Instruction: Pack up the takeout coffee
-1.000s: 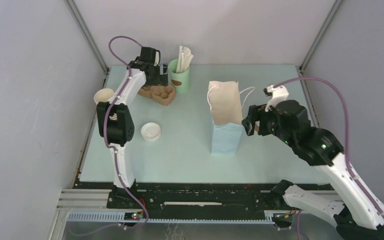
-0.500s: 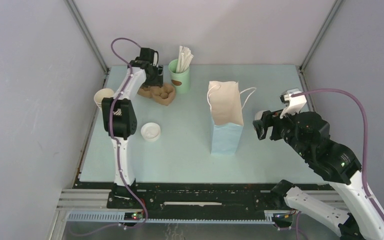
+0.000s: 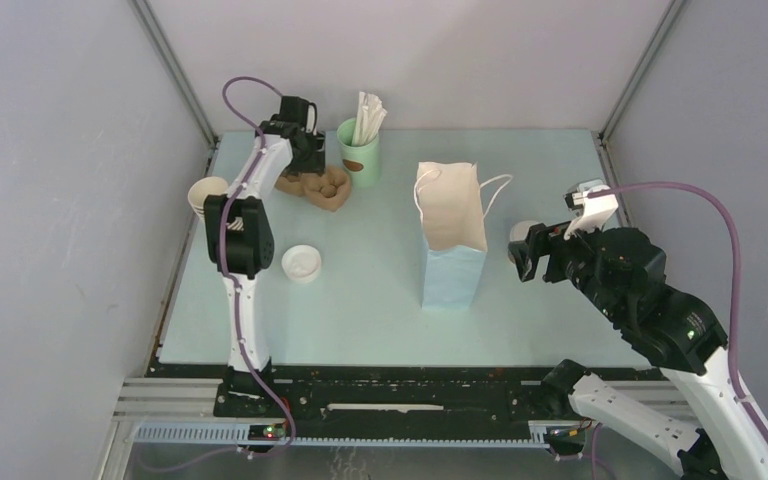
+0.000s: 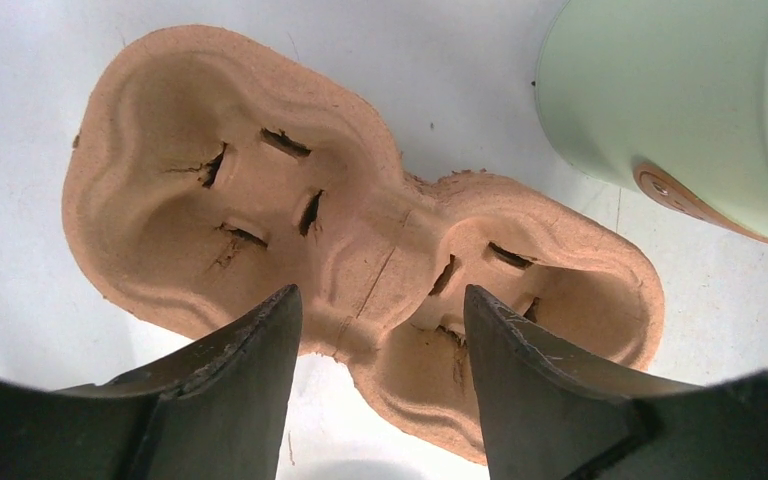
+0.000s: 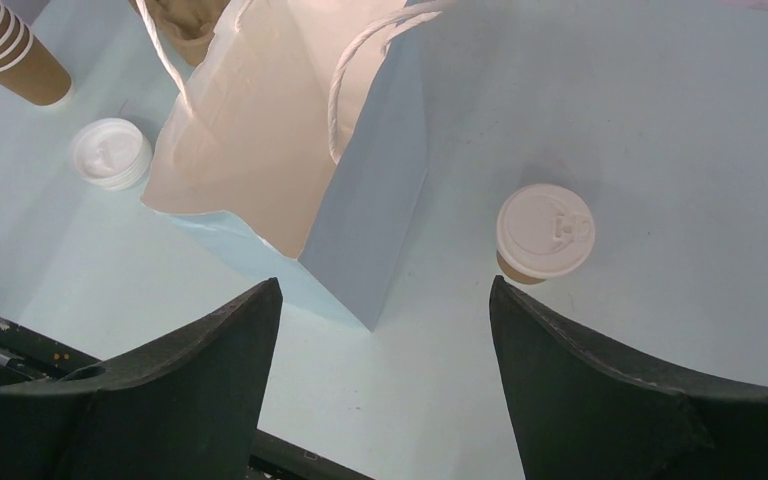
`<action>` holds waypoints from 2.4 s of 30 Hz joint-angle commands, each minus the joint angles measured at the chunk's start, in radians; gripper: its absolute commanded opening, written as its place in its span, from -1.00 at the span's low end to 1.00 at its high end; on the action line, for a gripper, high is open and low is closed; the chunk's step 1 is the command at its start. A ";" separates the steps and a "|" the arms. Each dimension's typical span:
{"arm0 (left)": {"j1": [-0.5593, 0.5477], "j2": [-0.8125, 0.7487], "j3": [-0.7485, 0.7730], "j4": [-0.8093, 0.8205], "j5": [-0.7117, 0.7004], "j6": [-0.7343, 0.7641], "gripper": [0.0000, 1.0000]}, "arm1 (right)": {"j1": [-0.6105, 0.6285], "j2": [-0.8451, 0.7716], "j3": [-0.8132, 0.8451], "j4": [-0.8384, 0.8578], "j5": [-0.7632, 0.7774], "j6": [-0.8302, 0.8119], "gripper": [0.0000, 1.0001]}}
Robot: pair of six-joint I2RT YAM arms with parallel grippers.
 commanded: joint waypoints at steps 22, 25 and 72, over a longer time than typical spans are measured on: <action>0.013 0.025 0.092 -0.016 0.008 0.005 0.16 | -0.005 0.000 -0.025 0.046 -0.019 -0.013 0.69; 0.012 0.026 0.091 -0.017 0.009 0.005 0.07 | -0.005 0.002 -0.025 0.048 -0.023 -0.013 0.69; -0.085 -0.365 -0.335 -0.035 0.174 -0.067 -1.00 | 0.134 0.088 -0.007 0.185 -0.163 0.077 0.65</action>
